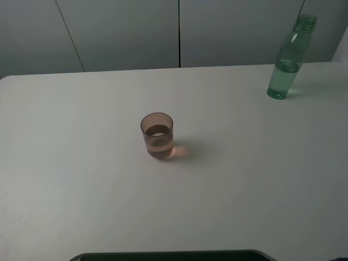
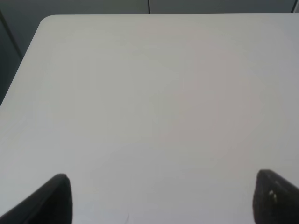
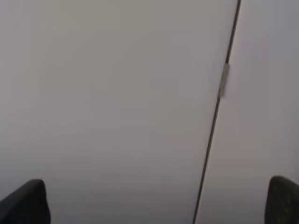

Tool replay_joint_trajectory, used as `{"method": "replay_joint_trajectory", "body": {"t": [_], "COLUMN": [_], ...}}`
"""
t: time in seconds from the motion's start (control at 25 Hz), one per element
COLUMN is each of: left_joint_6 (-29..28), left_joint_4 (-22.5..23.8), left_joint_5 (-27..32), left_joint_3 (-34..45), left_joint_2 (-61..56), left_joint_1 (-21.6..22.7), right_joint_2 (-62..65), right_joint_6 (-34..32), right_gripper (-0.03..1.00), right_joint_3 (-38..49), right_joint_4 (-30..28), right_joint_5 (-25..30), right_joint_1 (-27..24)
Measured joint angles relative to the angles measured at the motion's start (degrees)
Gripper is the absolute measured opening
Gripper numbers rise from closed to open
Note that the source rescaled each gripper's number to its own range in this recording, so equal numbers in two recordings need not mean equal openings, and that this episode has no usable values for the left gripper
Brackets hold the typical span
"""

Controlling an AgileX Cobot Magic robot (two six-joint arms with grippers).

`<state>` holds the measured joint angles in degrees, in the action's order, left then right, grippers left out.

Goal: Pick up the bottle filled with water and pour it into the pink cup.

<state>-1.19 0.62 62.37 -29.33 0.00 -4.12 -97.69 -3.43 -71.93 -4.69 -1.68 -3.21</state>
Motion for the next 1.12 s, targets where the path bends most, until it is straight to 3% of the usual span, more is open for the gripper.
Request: {"method": "replay_joint_trajectory", "body": {"t": [0.16, 0.28, 0.36, 0.48, 0.56, 0.76, 1.12], "left_joint_6": [0.0, 0.0, 0.0, 0.0, 0.0, 0.0, 0.0], "left_joint_4": [0.0, 0.0, 0.0, 0.0, 0.0, 0.0, 0.0], "left_joint_5": [0.0, 0.0, 0.0, 0.0, 0.0, 0.0, 0.0], "left_joint_3": [0.0, 0.0, 0.0, 0.0, 0.0, 0.0, 0.0], "left_joint_2": [0.0, 0.0, 0.0, 0.0, 0.0, 0.0, 0.0], "left_joint_1": [0.0, 0.0, 0.0, 0.0, 0.0, 0.0, 0.0], "right_joint_2": [2.3, 3.5, 4.7, 6.3, 6.8, 10.6, 32.3], "right_joint_6": [-0.2, 1.5, 2.5, 2.9, 2.9, 2.4, 2.4], "right_gripper": [1.0, 1.0, 1.0, 1.0, 1.0, 1.0, 1.0], "right_joint_3": [-13.6, -20.1, -22.7, -23.2, -23.2, -19.4, 3.2], "right_joint_4": [4.2, 7.2, 8.8, 9.4, 9.6, 10.7, 11.4], "right_joint_5": [31.6, 50.3, 58.9, 66.9, 70.3, 71.0, 71.5], "right_joint_1": [0.0, 0.0, 0.1, 0.2, 0.2, 0.2, 0.2]}}
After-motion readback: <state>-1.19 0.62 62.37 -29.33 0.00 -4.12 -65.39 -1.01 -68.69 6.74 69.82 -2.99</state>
